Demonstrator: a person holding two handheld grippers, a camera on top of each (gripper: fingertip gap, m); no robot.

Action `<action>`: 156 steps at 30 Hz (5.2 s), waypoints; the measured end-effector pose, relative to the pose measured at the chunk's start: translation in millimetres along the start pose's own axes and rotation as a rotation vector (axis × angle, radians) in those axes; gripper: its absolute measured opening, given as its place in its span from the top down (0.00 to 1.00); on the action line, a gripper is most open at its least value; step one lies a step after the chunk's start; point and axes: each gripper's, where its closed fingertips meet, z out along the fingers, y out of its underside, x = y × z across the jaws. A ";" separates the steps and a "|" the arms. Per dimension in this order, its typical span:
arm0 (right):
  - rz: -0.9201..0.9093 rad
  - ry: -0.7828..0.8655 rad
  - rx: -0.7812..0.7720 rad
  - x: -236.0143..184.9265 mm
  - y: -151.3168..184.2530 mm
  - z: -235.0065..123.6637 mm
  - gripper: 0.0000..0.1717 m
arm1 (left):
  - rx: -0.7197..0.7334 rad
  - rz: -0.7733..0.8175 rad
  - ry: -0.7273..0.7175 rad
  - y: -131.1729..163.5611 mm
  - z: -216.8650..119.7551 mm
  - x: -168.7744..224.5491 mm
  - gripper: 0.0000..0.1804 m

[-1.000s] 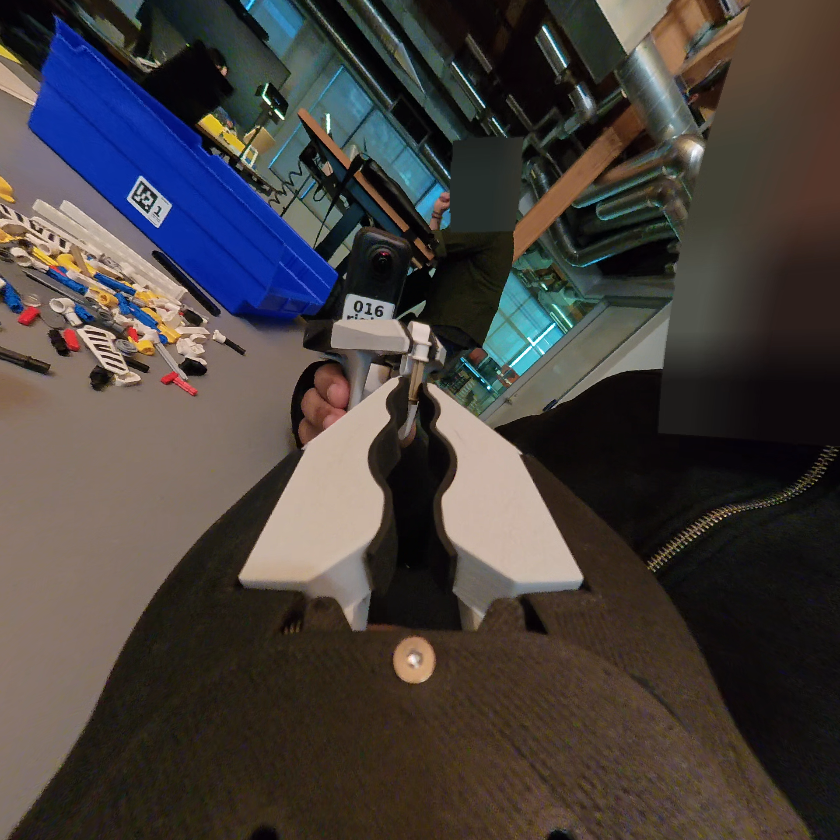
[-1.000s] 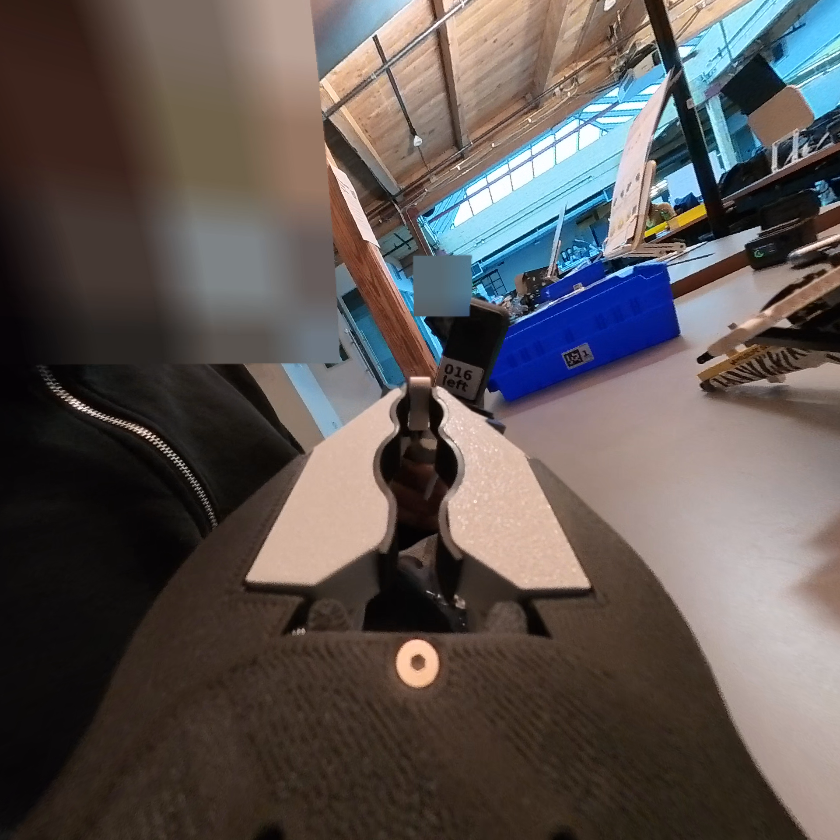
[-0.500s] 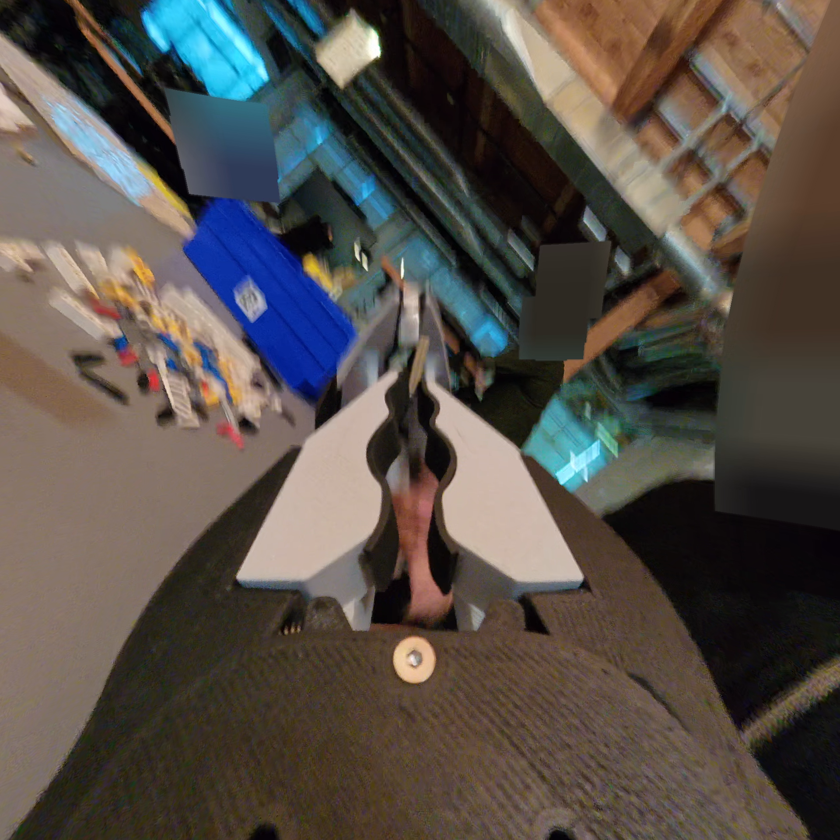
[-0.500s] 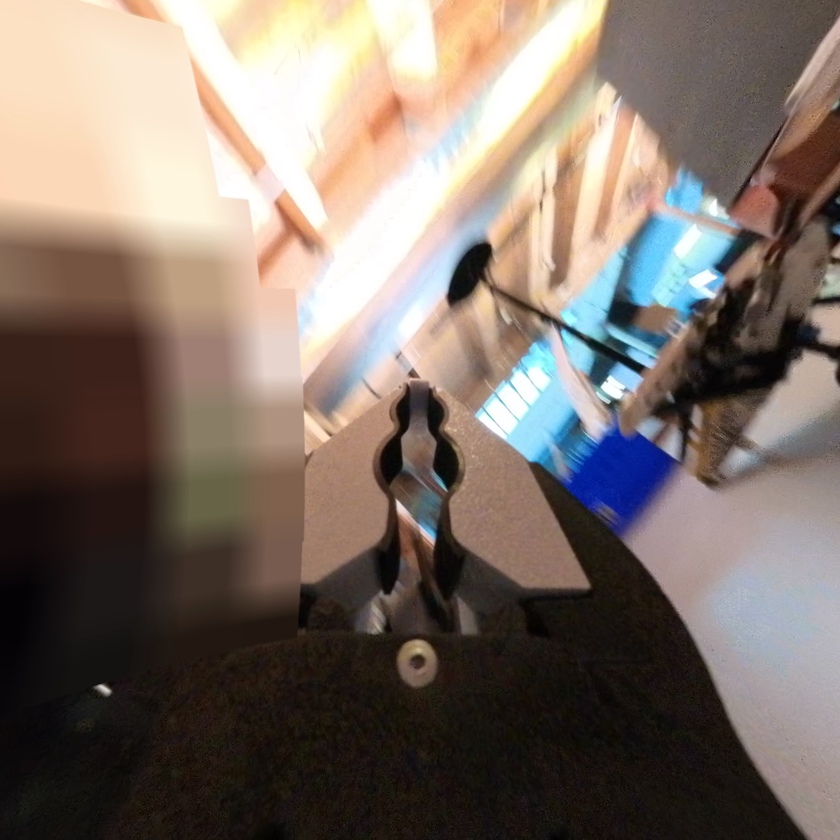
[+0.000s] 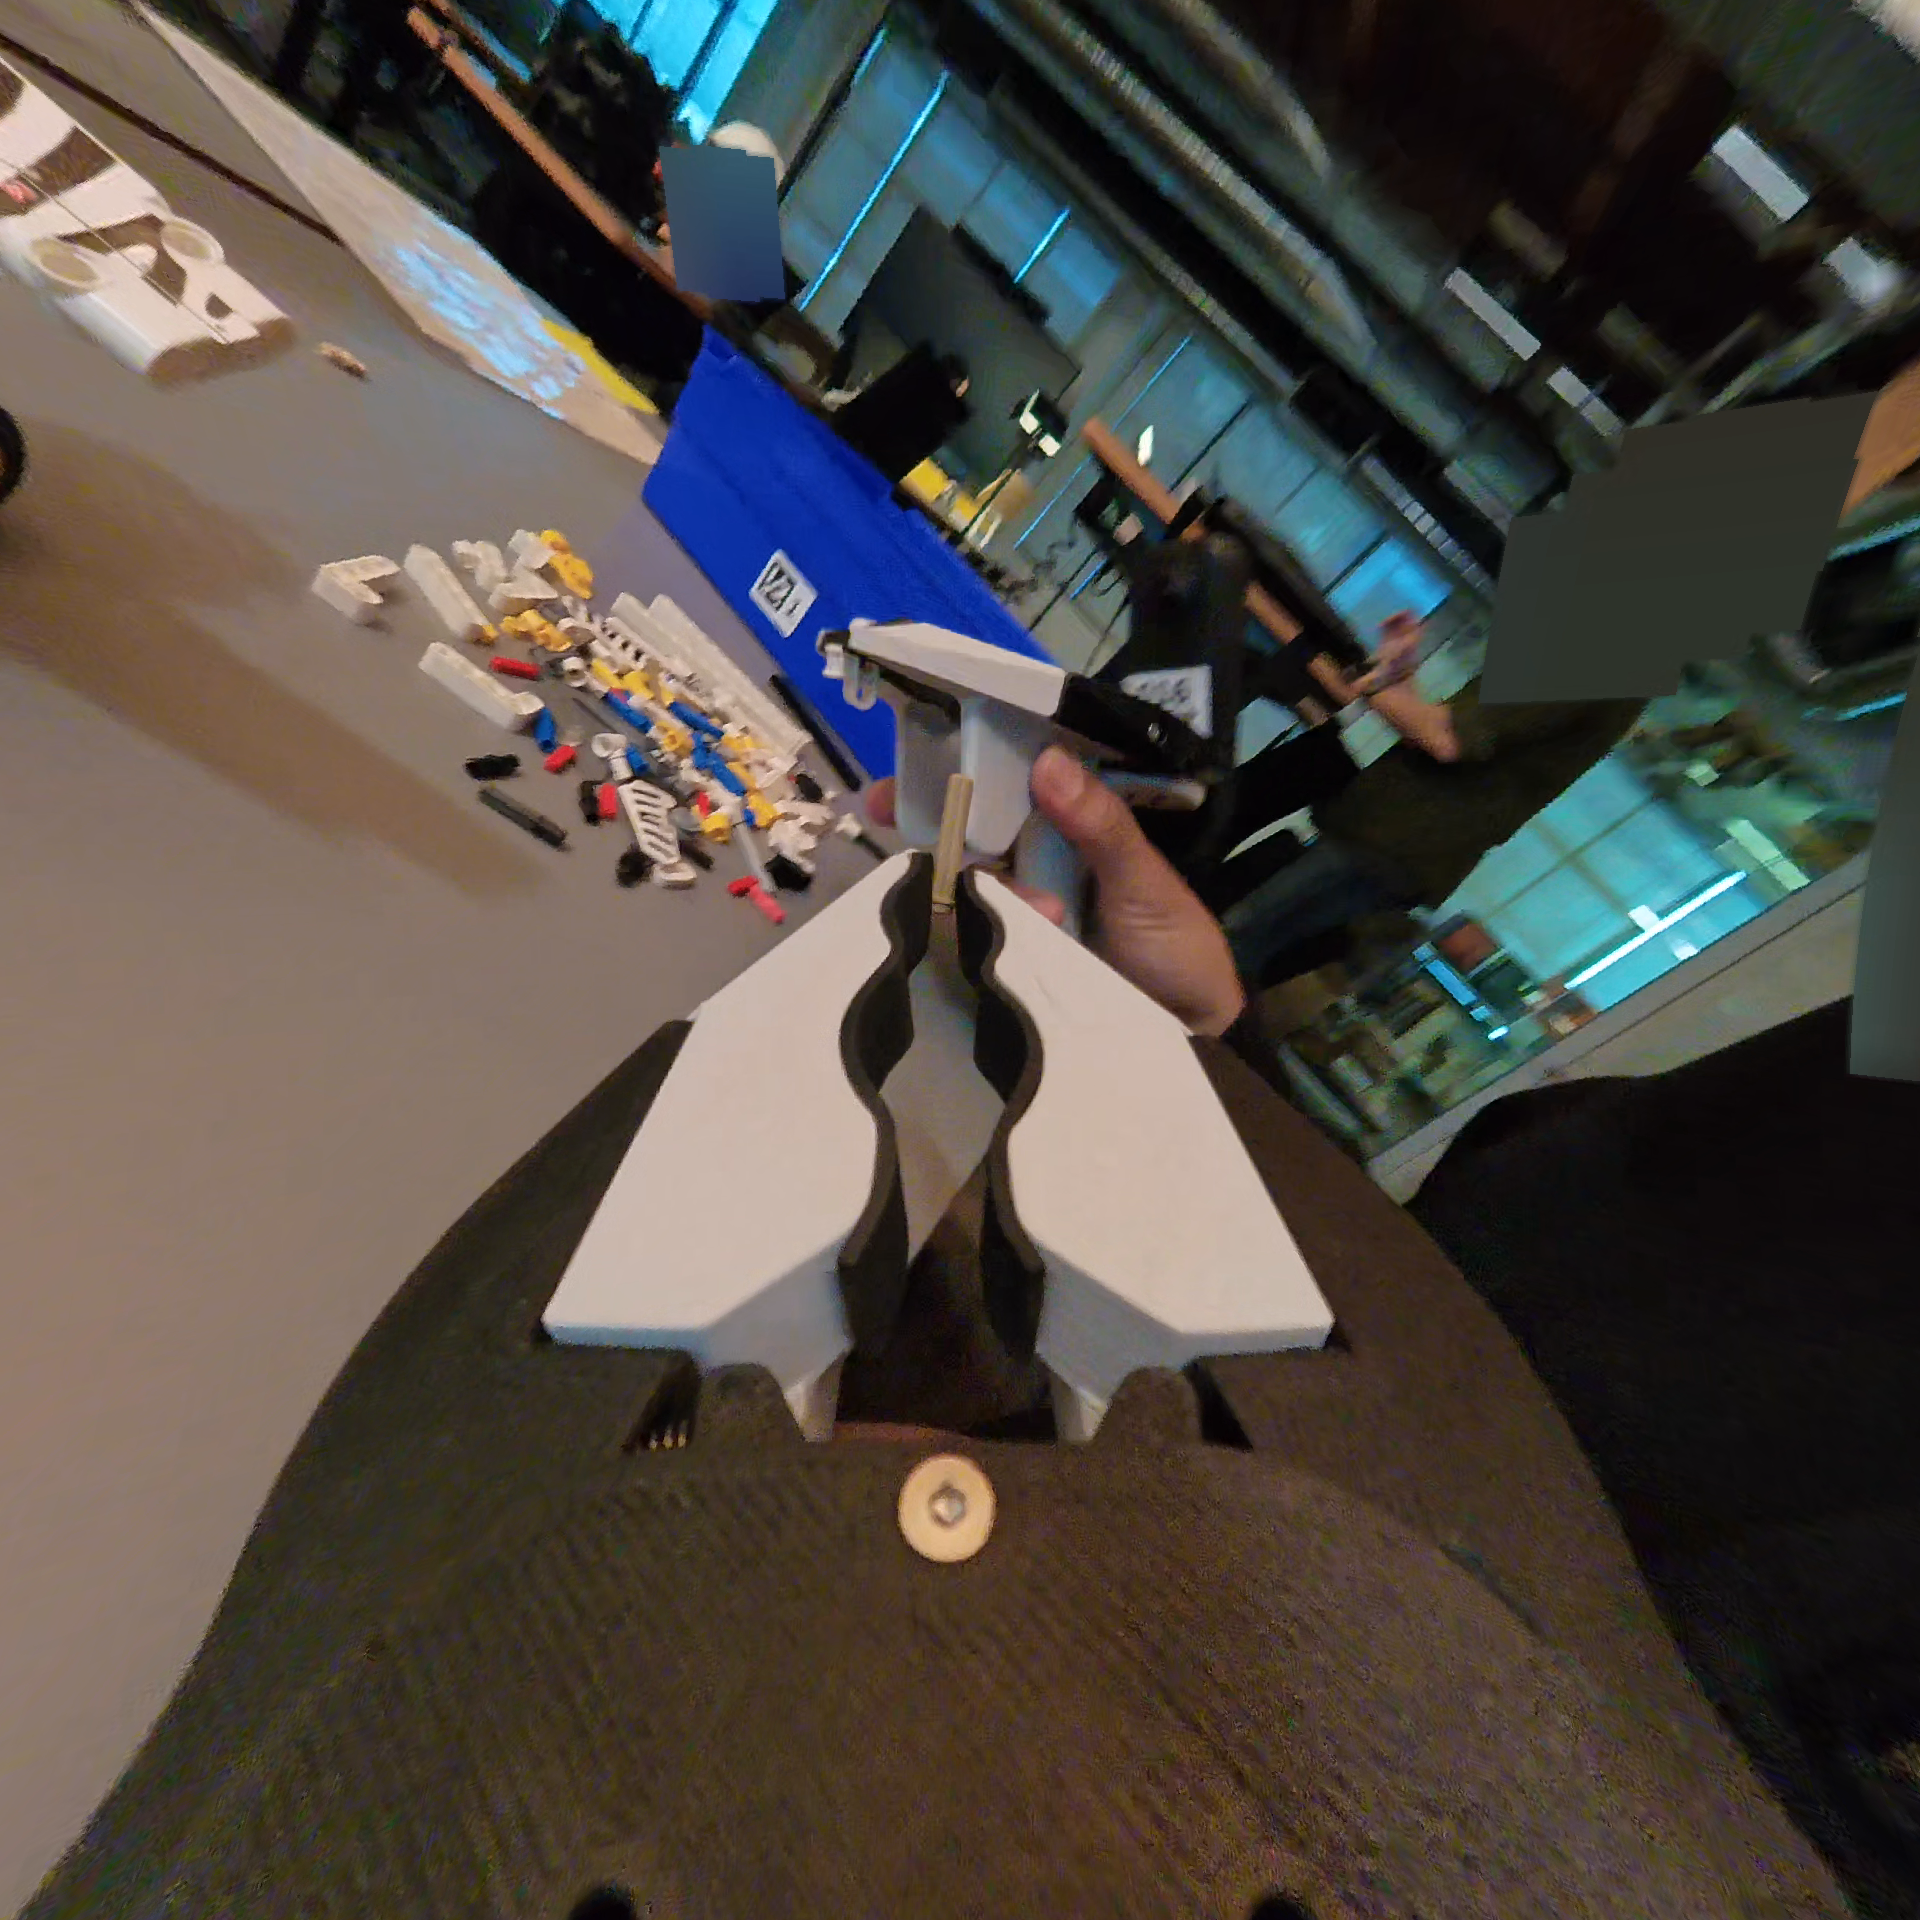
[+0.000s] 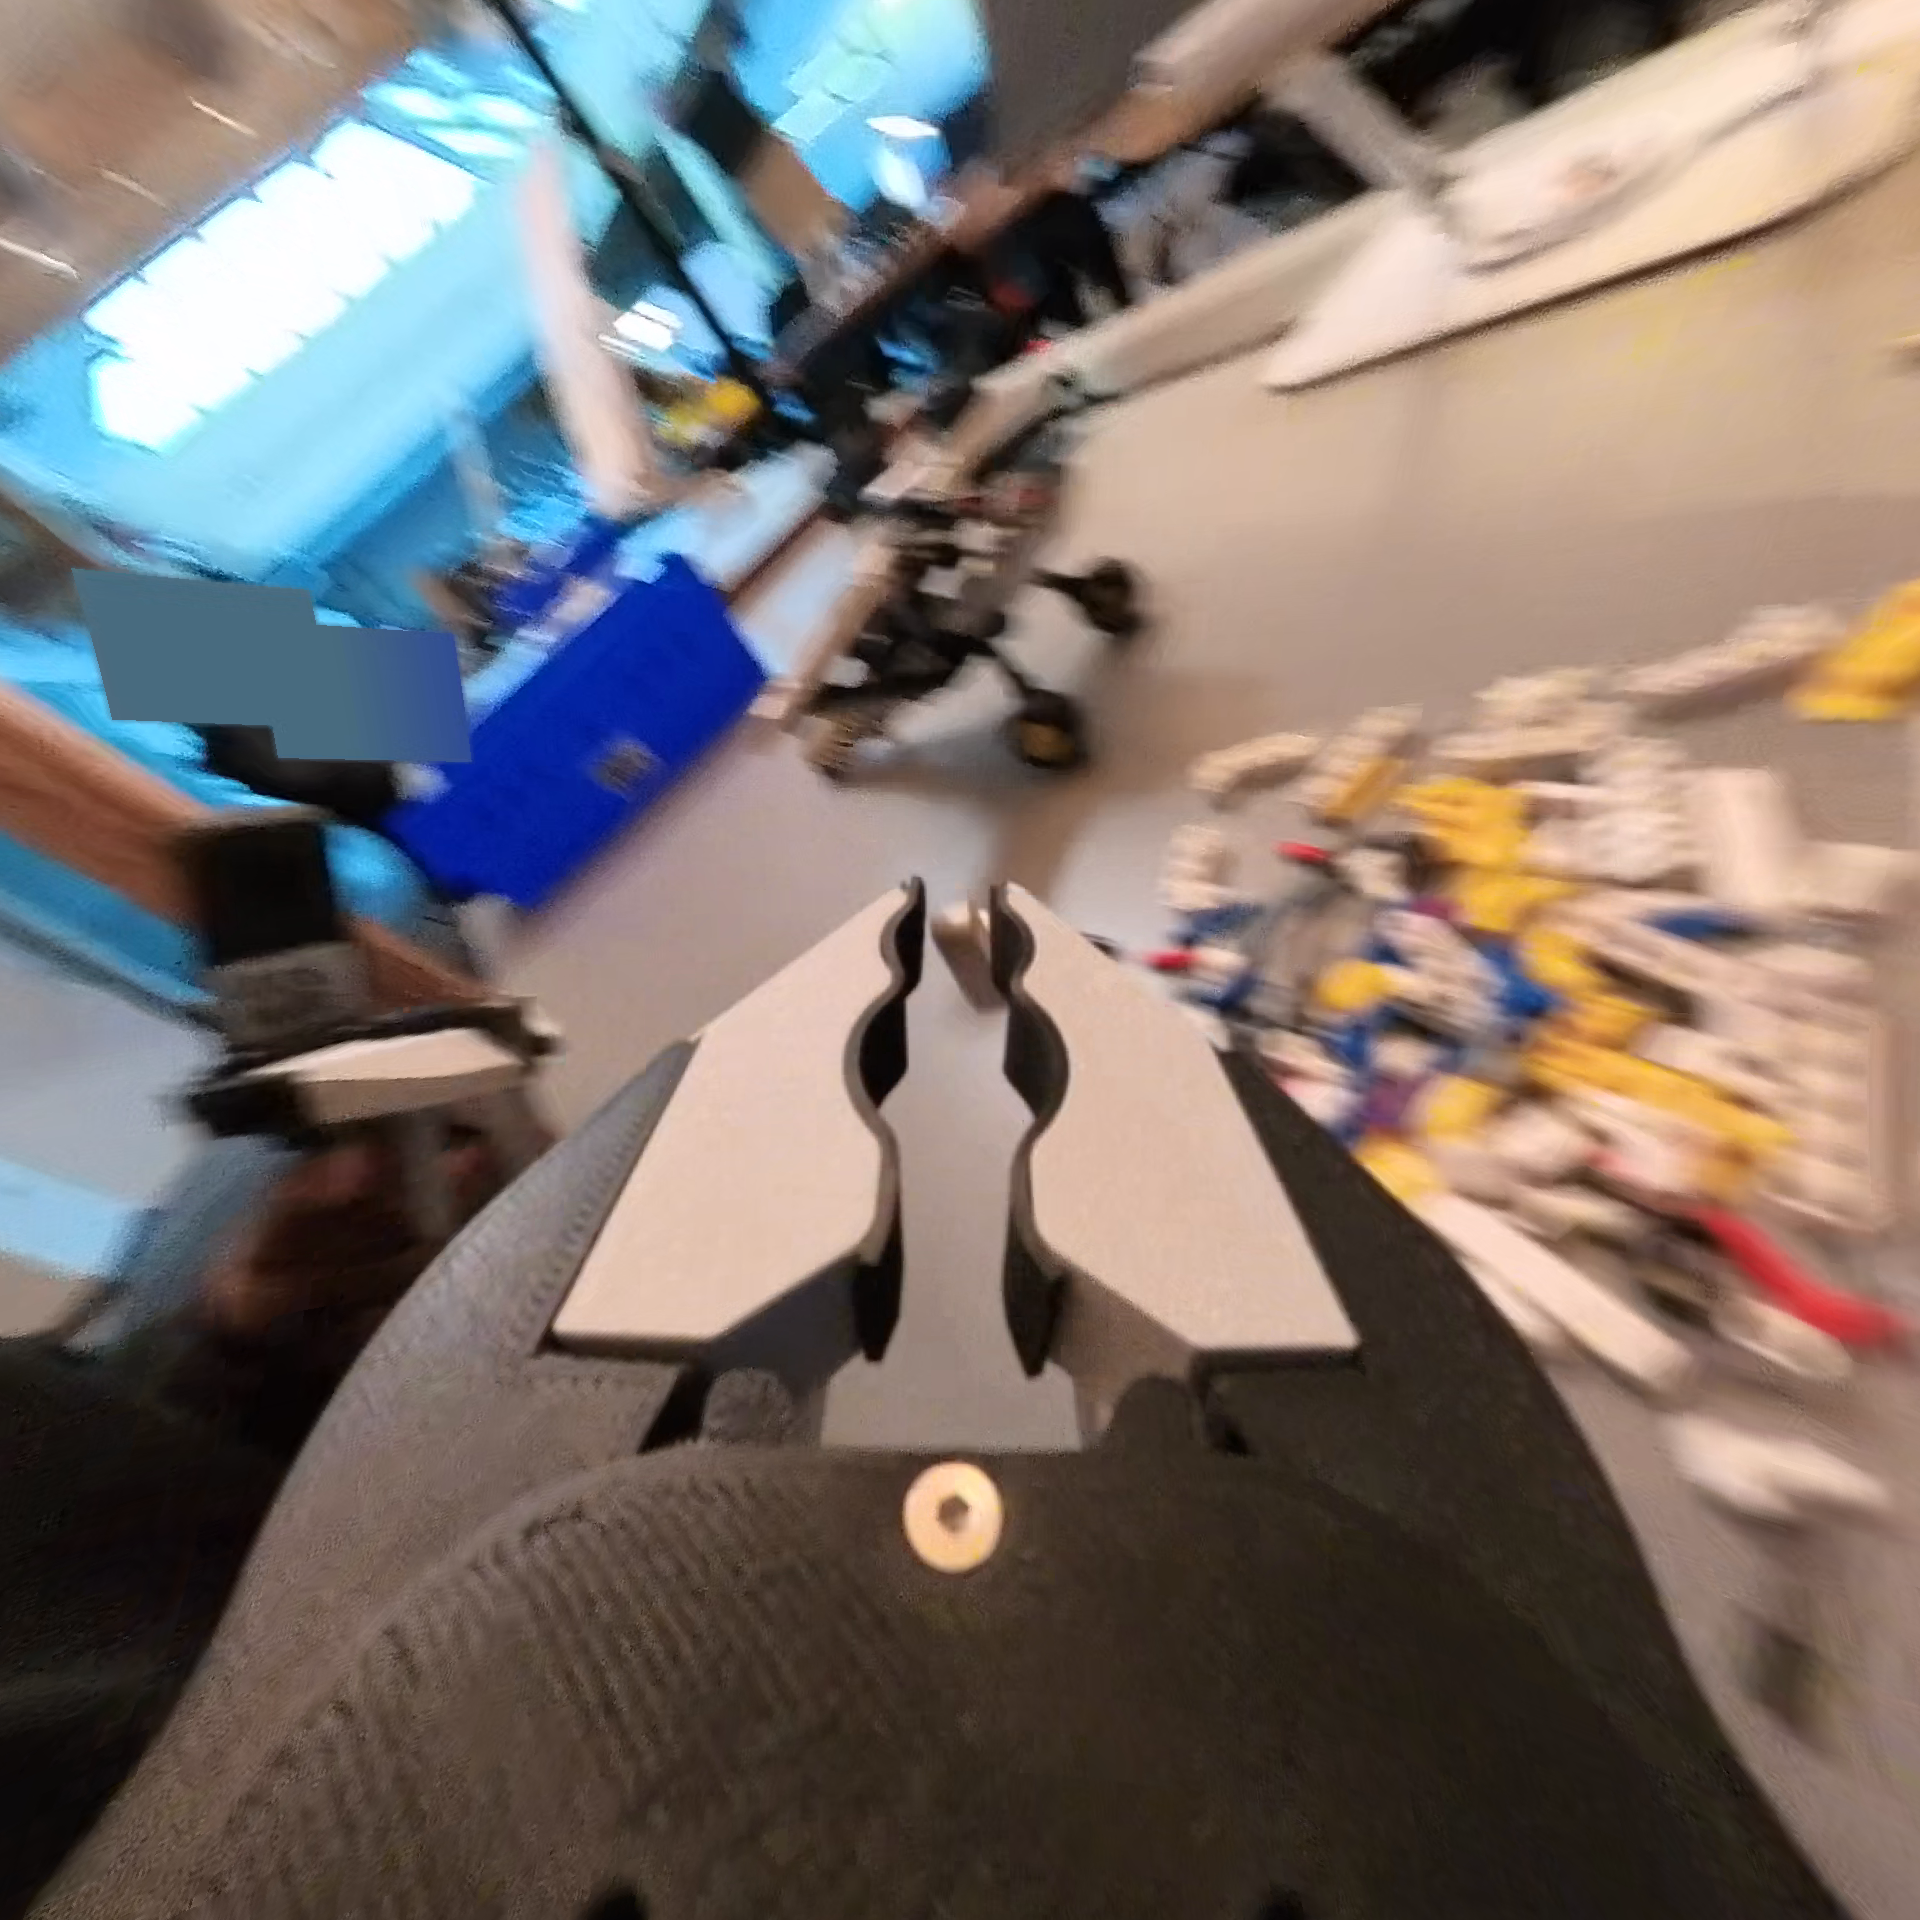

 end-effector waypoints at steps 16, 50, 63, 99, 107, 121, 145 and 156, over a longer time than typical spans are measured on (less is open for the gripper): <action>-0.232 0.220 0.053 41.1 -4.9 -54.7 0.89 | -0.480 0.379 -0.292 29.6 59.9 -63.4 0.98; -0.275 0.211 0.341 27.0 -34.9 -84.0 0.87 | -0.308 0.434 -0.244 -1.2 49.8 -49.2 0.98; -0.519 0.134 0.271 -43.6 -7.5 -5.5 0.82 | 0.297 -0.192 -0.093 -110.8 -28.6 -100.6 0.88; -0.595 0.205 0.405 -67.1 -51.9 125.0 0.74 | 0.334 -0.592 0.121 -126.6 -19.8 -147.6 0.83; -0.580 0.227 0.303 -61.1 -41.0 126.0 0.74 | 0.283 -0.602 0.139 -121.3 -14.7 -144.2 0.81; -0.516 0.187 0.213 -60.1 -28.7 129.9 0.73 | 0.497 -0.562 0.176 -143.7 -40.1 -144.1 0.81; -0.739 0.372 -0.088 -34.2 5.6 150.7 0.70 | 0.668 -0.431 0.042 -160.7 -74.3 -156.2 0.89; -0.960 0.440 -0.122 -41.7 -7.0 148.3 0.85 | 0.661 -0.423 0.036 -160.2 -73.1 -155.8 0.89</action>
